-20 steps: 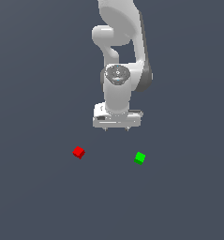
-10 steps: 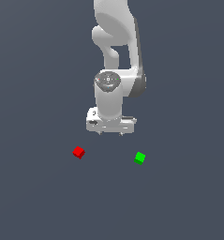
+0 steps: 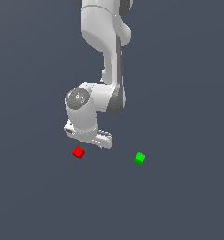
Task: Stack the red cube on top of the green cube.
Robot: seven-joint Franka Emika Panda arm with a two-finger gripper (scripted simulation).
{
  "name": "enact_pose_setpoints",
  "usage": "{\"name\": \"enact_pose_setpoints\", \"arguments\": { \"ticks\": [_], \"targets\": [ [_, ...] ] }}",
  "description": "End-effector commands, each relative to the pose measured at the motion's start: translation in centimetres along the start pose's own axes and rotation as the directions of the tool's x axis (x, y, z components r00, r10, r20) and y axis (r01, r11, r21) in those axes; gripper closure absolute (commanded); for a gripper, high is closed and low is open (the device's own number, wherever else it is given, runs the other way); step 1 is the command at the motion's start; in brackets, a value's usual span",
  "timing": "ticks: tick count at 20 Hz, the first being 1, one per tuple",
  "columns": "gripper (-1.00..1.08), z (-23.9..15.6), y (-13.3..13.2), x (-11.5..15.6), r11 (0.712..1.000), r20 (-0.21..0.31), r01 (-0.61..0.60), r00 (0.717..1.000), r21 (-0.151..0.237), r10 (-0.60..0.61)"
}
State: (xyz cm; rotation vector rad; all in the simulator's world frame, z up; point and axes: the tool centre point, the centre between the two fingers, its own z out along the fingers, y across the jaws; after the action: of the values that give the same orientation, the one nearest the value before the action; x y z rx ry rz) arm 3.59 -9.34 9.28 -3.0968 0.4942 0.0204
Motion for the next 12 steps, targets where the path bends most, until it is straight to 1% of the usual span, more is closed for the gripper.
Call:
{"name": "enact_pose_setpoints", "arguments": {
  "ticks": [1,4,7,12],
  "targets": [
    [-0.92,0.8,2.1,1.3,0.998,-0.005,-0.062,0.998,-0.001,0.062],
    [-0.92,1.4,4.1,2.4,0.993,-0.010,-0.120,0.993,-0.002,0.120],
    [-0.92,1.9,5.5,3.0,0.987,-0.013,-0.161,0.987,-0.002,0.161],
    [-0.92,2.2,6.5,3.4,0.982,-0.014,-0.189,0.982,-0.001,0.189]
  ]
}}
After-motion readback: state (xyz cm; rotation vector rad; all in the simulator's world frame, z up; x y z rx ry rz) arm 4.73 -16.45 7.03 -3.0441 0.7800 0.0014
